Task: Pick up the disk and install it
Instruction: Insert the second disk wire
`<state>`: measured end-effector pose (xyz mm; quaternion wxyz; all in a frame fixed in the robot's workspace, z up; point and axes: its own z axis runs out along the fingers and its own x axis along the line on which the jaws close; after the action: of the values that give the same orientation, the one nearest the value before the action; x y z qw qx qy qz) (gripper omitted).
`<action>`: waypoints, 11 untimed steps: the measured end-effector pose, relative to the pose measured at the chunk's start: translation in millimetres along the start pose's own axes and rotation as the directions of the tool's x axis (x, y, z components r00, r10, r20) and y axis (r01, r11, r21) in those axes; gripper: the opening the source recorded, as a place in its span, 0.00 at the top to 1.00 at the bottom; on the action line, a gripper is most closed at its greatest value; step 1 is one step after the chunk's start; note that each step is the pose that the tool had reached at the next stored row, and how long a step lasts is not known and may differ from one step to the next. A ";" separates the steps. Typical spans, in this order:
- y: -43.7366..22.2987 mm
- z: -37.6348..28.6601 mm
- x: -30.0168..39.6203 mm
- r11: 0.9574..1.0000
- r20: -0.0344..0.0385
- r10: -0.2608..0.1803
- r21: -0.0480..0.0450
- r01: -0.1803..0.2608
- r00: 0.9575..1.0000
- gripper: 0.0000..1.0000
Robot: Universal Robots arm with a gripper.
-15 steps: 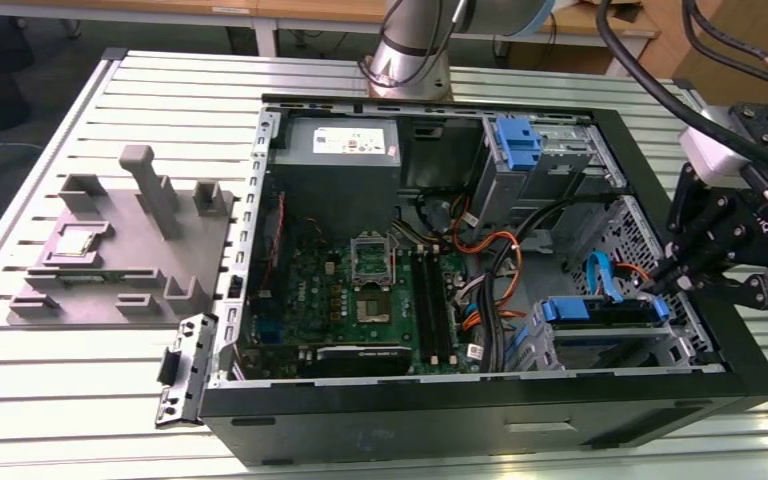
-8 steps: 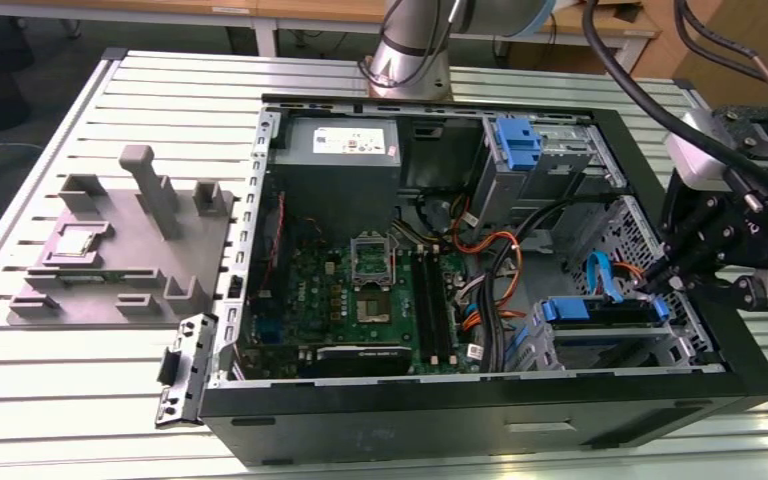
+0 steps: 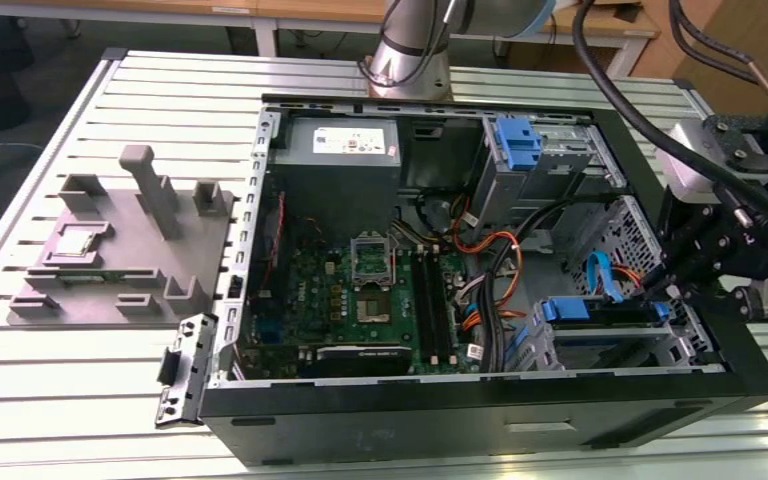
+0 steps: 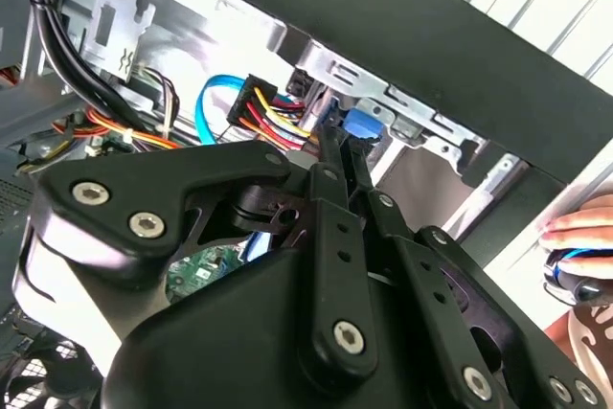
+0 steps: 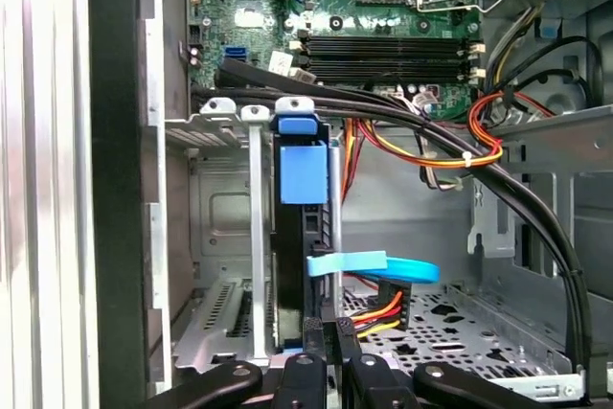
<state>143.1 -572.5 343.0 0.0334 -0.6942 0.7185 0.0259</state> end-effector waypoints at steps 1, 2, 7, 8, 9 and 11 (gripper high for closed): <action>0.0 -0.1 1.1 1.000 0.000 0.000 0.001 0.000 1.000 0.84; -0.1 -0.2 2.3 1.000 0.000 0.000 0.001 0.000 1.000 0.84; 0.2 0.1 6.5 1.000 0.000 0.000 0.001 0.000 1.000 0.84; 0.4 0.4 6.7 1.000 0.000 0.000 0.001 0.000 1.000 0.84; 0.5 0.7 6.9 1.000 0.000 0.000 0.001 0.000 1.000 0.84; 0.7 1.5 7.2 1.000 0.000 0.000 0.001 0.000 1.000 0.84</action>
<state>142.2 -579.5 340.9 0.0338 -0.6943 0.7185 0.0254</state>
